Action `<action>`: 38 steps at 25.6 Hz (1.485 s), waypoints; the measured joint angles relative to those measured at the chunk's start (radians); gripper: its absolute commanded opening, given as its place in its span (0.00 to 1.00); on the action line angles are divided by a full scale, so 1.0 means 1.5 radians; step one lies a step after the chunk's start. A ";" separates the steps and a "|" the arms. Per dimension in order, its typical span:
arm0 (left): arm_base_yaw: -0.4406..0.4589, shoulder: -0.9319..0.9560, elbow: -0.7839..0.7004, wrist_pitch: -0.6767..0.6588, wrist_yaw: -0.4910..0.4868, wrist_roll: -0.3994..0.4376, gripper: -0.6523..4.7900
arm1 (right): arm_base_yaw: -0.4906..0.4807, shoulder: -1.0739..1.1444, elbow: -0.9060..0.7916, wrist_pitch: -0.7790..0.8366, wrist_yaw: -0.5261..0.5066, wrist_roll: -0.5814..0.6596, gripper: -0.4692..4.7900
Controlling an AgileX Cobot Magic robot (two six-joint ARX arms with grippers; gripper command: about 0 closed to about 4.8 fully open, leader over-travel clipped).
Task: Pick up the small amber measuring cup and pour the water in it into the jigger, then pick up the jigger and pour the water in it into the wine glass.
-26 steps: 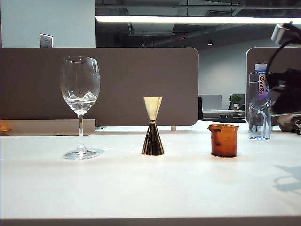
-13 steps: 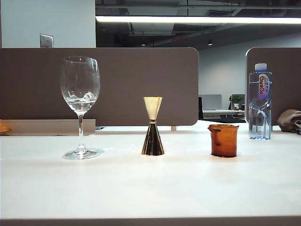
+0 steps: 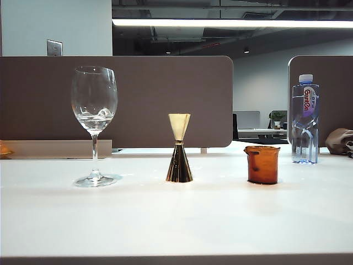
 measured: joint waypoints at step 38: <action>0.000 0.000 0.000 0.000 0.000 0.000 0.12 | 0.000 -0.156 -0.035 -0.175 0.001 0.012 0.09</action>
